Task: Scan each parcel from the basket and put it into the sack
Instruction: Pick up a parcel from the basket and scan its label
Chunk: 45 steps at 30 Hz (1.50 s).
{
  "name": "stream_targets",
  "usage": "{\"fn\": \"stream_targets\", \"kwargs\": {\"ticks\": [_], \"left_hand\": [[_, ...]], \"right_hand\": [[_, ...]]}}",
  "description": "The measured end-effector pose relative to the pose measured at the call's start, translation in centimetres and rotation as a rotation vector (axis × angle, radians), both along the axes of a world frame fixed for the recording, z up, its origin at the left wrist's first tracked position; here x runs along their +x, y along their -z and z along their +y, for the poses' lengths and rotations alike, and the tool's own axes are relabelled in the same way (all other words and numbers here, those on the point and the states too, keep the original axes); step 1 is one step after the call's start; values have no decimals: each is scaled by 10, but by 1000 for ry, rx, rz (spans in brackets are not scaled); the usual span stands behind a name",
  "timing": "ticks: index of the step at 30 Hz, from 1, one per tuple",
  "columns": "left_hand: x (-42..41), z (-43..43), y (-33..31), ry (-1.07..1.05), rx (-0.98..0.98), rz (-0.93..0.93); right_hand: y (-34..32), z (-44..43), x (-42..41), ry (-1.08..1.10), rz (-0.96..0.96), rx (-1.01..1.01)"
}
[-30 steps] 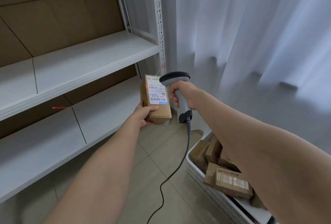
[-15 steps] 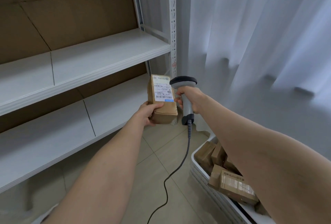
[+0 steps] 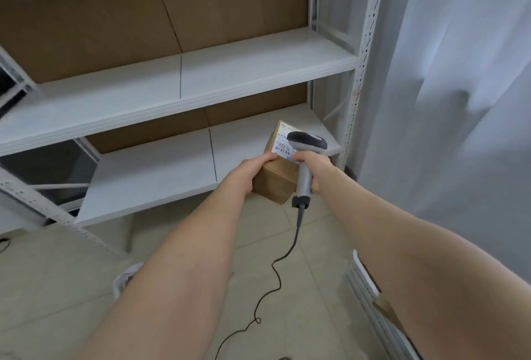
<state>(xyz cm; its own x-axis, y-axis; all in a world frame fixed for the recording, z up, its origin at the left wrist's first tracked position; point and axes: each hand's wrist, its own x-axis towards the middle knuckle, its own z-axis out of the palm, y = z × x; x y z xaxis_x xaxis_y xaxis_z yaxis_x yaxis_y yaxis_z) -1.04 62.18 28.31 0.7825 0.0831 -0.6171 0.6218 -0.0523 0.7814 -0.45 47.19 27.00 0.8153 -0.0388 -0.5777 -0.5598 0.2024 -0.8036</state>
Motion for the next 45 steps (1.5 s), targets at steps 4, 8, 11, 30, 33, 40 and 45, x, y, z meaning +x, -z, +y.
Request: {"fn": "stream_targets", "kwargs": {"ticks": [4, 8, 11, 30, 33, 40, 45], "left_hand": [[-18, 38, 7, -76, 44, -15], [-32, 81, 16, -110, 121, -2], [-40, 113, 20, -101, 164, -8], [-60, 446, 134, -278, -53, 190], [-55, 478, 171, -306, -114, 193], [-47, 514, 296, -359, -50, 223], [-40, 516, 428, -404, 48, 204]], "right_hand": [[7, 38, -6, -66, 8, -3], [11, 82, -15, -181, 65, -17], [16, 120, -22, -187, 40, -10], [158, 448, -27, -183, 178, 78], [193, 476, -20, -187, 229, 42], [314, 515, -1, -184, 247, -61], [420, 520, 8, -150, 319, -79]]}}
